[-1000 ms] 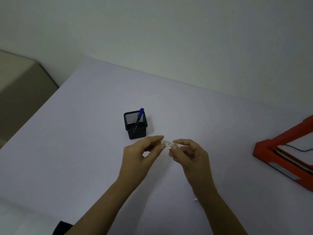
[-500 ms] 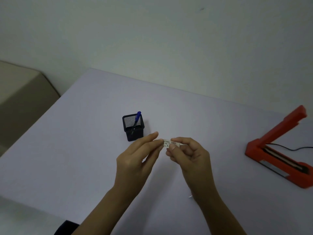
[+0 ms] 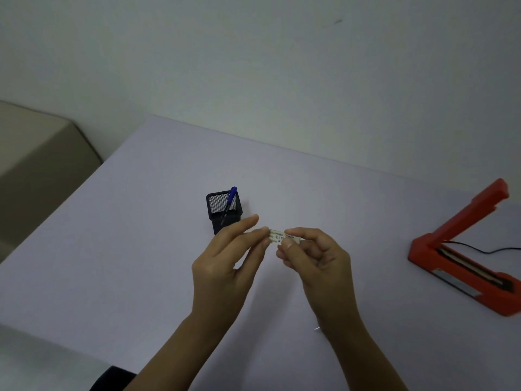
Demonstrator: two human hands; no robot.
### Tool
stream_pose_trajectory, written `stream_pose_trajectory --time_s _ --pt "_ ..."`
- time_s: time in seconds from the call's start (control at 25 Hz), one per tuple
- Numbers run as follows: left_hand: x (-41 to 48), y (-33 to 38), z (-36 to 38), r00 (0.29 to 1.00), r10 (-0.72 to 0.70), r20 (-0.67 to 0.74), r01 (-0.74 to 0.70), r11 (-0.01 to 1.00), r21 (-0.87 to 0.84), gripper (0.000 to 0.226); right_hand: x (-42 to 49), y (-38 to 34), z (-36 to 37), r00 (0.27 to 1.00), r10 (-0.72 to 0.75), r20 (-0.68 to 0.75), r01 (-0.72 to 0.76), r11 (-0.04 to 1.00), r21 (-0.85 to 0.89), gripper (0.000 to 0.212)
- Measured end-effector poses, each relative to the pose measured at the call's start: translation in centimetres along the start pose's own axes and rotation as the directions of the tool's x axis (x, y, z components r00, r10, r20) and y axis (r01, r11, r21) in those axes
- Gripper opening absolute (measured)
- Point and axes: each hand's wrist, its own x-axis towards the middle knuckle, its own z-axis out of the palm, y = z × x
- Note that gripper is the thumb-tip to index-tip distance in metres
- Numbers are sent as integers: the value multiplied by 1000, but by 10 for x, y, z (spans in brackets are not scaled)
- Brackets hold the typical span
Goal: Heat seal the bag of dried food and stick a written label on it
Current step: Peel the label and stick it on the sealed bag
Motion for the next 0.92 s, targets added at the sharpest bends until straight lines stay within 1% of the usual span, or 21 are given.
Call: stream_pose_trajectory --time_s 0.08,0.24,0.32,0.36,0.48,0.52,0.56,0.6,0.64,0.68,0.72,0.76,0.8,0.84,0.88,0.92 --pt "0 1 -1 1000 -15 16 15 999 -29 23 -1 0 0 1000 -8 -3 8 1000 0 19" --pt "3 2 1 982 -179 68 188 966 -176 13 -3 1 1 999 -43 -16 43 999 -31 20" --pt "3 3 3 971 -223 83 236 948 -215 10 -5 1 2 997 -61 -37 59 997 -49 21" --pt "2 1 5 975 -200 93 215 957 -196 10 -6 0 3 996 -68 -51 65 996 -62 22" --pt "-1 1 6 993 -67 100 75 994 -80 18 -6 1 4 995 -63 -72 56 995 -88 22" --pt "-2 -1 8 994 -60 86 67 994 -82 14 -6 0 4 996 -53 -68 47 995 -89 21" --pt "-4 -2 10 988 -128 81 139 980 -143 8 -6 0 4 997 -49 -62 44 995 -89 20" --pt "-3 0 10 970 -233 77 245 938 -247 9 -7 -1 5 997 -51 -57 46 995 -88 20" --pt "0 5 9 942 -321 97 334 872 -359 11 -8 -1 5 997 -61 -56 56 994 -89 19" --pt "-2 5 10 936 -340 90 348 858 -377 11 -9 -2 6 995 -76 -57 70 993 -90 17" --pt "-3 6 9 952 -298 71 304 885 -352 11 -10 -4 7 994 -91 -61 85 992 -93 12" --pt "-1 5 7 989 -150 22 151 970 -191 9 -11 -5 7 993 -99 -64 93 991 -98 8" --pt "-1 4 8 1000 2 15 -2 1000 -29 9 -11 -6 8 992 -103 -68 95 990 -99 7" --pt "-4 -3 10 986 168 2 -167 977 130 14 -11 -6 8 992 -99 -73 92 991 -96 6" --pt "-5 -6 12 972 233 7 -230 956 183 17 -11 -5 7 993 -95 -76 88 992 -91 7" --pt "-5 -7 12 977 215 -5 -210 960 187 17 -11 -5 6 993 -94 -76 87 992 -92 10"
